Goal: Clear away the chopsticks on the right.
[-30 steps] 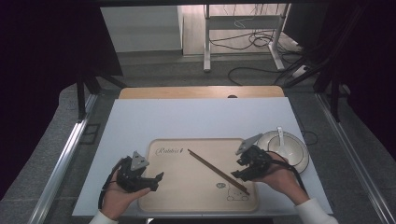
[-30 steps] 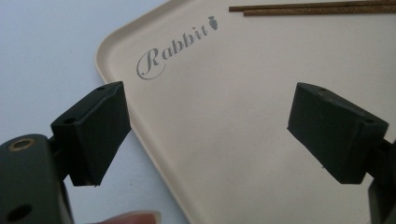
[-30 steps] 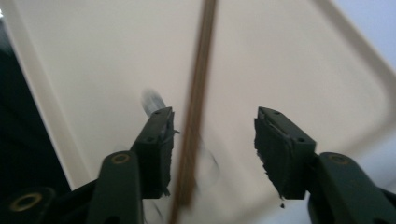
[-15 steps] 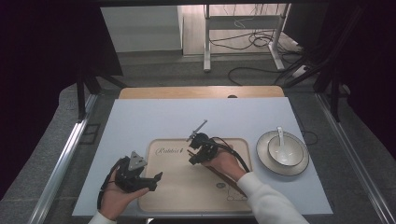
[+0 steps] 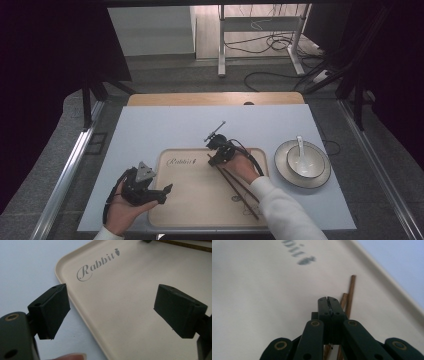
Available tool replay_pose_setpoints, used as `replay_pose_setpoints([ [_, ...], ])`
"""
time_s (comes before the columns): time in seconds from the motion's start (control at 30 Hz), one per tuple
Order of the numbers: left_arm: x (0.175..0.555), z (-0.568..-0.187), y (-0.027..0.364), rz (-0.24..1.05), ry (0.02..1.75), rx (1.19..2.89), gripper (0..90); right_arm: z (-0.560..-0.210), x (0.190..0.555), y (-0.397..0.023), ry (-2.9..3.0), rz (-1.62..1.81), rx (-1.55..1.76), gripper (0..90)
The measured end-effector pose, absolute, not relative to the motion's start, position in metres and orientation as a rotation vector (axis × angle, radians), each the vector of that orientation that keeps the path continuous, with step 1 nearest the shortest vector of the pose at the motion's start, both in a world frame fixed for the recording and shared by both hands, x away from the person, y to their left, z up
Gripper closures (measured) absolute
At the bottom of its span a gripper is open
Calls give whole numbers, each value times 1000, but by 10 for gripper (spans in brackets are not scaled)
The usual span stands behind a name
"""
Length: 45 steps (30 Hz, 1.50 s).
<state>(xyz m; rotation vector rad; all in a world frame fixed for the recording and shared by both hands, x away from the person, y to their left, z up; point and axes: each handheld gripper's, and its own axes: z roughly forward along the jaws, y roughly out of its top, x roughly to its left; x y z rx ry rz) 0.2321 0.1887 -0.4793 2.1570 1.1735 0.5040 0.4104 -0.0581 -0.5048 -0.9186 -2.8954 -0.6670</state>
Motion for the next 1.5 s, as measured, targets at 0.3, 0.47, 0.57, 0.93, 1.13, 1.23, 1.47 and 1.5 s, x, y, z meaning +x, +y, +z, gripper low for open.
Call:
replay_pose_setpoints([
  [0.3, 232, -479, 188, 505, 1175, 2157, 132, -501, 417, -99, -2899, -641, -1071, 889],
  [0.47, 232, -479, 188, 508, 1178, 2157, 133, -498, 416, -121, -2912, -616, -1152, 888],
  [0.57, 233, -480, 188, 507, 1178, 2159, 134, -495, 416, -131, -2923, -599, -1195, 888],
  [0.93, 233, -480, 188, 511, 1172, 2165, 134, -492, 414, -172, -2940, -505, -1329, 888],
  [1.13, 233, -480, 188, 513, 1172, 2168, 134, -489, 408, -178, -2945, -586, -1300, 888],
  [1.23, 234, -480, 188, 513, 1174, 2166, 134, -476, 399, -178, -2947, -716, -1235, 888],
  [1.47, 234, -480, 189, 517, 1180, 2159, 135, -453, 368, -191, -2904, -949, -1099, 888],
  [1.5, 234, -479, 188, 517, 1180, 2156, 134, -450, 361, -196, -2887, -1006, -1071, 888],
])
